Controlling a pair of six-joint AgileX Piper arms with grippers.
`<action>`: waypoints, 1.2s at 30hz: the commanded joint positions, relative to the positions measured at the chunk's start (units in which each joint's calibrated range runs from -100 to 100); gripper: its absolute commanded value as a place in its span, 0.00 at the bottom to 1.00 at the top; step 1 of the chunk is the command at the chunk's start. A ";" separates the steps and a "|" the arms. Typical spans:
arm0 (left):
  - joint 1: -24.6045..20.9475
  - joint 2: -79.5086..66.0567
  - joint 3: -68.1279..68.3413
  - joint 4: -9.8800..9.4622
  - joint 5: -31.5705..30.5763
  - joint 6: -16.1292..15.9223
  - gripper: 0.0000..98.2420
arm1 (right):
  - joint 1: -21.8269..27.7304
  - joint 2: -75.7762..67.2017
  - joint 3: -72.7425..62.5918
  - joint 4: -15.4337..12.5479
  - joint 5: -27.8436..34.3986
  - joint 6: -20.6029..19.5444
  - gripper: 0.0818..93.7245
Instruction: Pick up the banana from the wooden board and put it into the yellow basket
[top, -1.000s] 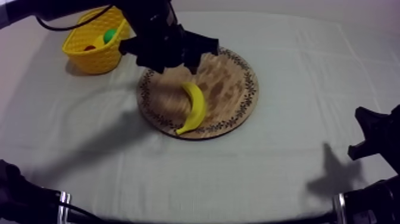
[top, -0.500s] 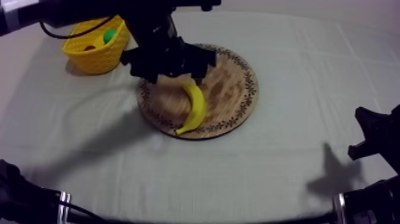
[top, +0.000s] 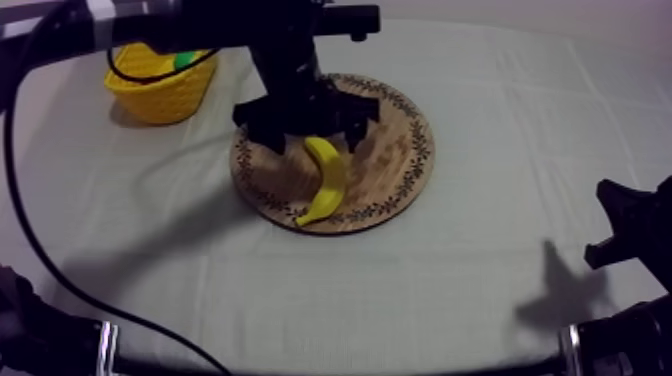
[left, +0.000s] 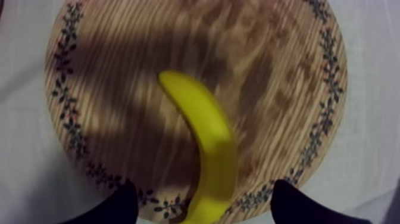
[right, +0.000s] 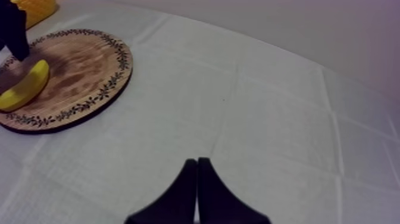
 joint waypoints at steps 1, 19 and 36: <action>-0.17 2.09 -1.08 0.11 -0.29 0.20 0.83 | 0.00 0.00 -0.03 0.01 -0.02 -0.02 0.00; 0.35 14.78 -9.66 0.32 2.21 2.94 0.81 | 0.00 0.00 -0.03 0.01 -0.02 -0.02 0.00; 0.56 19.32 -14.88 0.72 6.45 0.32 0.68 | 0.00 0.00 -0.03 0.01 -0.02 0.02 0.00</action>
